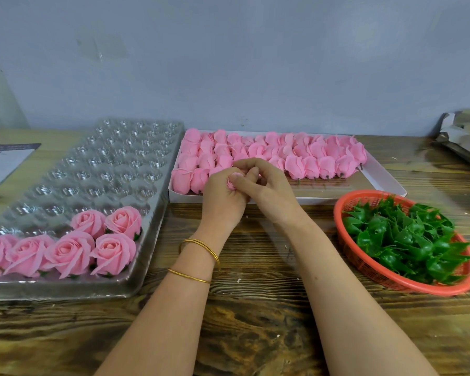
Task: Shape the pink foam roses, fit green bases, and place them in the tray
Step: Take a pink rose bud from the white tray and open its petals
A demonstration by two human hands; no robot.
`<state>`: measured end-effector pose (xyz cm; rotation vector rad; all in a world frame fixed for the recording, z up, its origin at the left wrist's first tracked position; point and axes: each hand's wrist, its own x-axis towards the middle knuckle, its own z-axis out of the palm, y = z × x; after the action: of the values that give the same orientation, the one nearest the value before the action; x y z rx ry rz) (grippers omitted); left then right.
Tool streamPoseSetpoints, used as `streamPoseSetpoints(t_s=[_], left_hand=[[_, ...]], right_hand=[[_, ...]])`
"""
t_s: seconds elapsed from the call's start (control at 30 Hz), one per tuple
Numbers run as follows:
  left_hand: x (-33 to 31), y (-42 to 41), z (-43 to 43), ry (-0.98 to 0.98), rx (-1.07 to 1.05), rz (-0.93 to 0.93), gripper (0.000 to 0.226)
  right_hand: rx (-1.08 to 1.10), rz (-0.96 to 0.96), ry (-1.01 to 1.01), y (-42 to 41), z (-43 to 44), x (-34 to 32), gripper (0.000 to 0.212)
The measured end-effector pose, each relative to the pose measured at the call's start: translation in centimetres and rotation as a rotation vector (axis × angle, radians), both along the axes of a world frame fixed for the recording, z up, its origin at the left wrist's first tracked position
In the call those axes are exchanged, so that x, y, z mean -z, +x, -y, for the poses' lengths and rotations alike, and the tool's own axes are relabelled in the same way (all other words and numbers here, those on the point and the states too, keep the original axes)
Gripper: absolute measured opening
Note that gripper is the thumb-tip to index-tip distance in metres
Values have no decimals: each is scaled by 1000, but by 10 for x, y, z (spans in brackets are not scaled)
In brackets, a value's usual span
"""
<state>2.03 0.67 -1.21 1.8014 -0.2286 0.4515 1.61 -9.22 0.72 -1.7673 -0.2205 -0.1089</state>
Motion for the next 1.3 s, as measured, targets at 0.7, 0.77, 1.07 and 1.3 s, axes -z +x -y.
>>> streamPoseSetpoints(t_s=[0.7, 0.77, 1.07, 1.3], left_hand=[[0, 9, -2, -521, -43, -230, 39], [-1, 9, -2, -527, -30, -227, 43], [-5, 5, -6, -561, 49, -225, 38], [-5, 4, -7, -566, 37, -229, 37]], right_hand=[[-119, 19, 8, -3, -6, 6, 35], [-96, 26, 5, -2, -6, 7, 36], [-148, 28, -3, -3, -3, 5, 27], [-235, 21, -1, -6, -3, 3, 24]])
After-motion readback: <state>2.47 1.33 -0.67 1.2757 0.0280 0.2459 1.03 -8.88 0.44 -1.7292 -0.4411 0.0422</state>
